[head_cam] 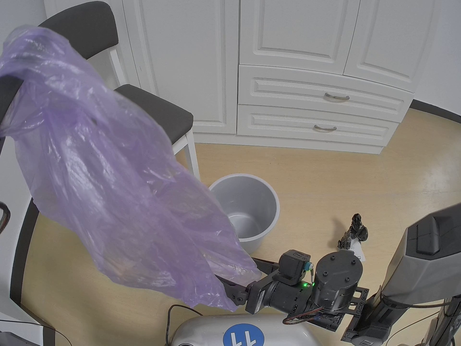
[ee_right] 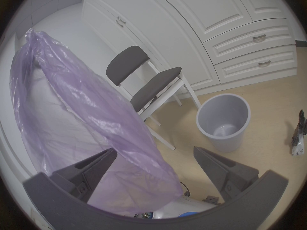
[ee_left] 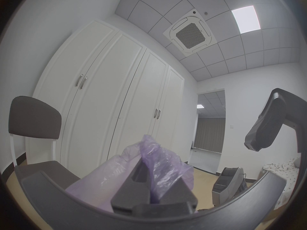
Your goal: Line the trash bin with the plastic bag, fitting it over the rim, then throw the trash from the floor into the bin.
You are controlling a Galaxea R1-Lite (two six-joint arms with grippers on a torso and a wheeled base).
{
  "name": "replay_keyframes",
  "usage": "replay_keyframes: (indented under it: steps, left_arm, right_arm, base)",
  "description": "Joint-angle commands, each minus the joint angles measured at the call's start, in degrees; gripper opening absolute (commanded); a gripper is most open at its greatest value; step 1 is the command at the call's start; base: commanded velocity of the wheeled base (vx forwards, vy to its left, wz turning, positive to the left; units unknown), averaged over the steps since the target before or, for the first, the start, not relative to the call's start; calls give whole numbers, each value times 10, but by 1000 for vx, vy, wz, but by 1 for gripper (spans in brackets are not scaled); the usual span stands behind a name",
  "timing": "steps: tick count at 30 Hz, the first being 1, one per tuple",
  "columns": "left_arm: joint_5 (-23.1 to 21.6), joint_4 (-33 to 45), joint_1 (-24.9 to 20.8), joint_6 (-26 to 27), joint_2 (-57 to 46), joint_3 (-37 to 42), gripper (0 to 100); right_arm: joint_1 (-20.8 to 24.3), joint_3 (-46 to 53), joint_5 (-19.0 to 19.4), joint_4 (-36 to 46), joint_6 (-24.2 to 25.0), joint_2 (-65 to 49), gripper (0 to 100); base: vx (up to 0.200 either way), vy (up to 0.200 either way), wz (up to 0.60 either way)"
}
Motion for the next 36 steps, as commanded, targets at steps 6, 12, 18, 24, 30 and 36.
replay_keyframes:
  steps: [6, 12, 18, 24, 30, 36]
  left_arm:
    - [0, 0, 2, 0, 1, -1, 0]
    - [0, 0, 2, 0, 2, 3, 0]
    - [0, 0, 1, 0, 5, 3, 0]
    - [0, 0, 1, 0, 5, 4, 0]
    - [0, 0, 1, 0, 5, 4, 0]
    - [0, 0, 1, 0, 5, 4, 0]
  right_arm:
    - [4, -1, -1, -10, 0, 8, 100]
    - [5, -4, -1, -10, 3, 9, 100]
    - [13, -11, 0, -10, 31, 13, 100]
    - [17, -13, 1, -10, 33, 21, 100]
    - [21, -23, -2, -10, 40, 32, 100]
    - [24, -31, -5, -10, 48, 36, 100]
  base:
    - [0, 0, 0]
    - [0, 0, 0]
    - [0, 0, 0]
    - [0, 0, 0]
    - [0, 0, 0]
    - [0, 0, 0]
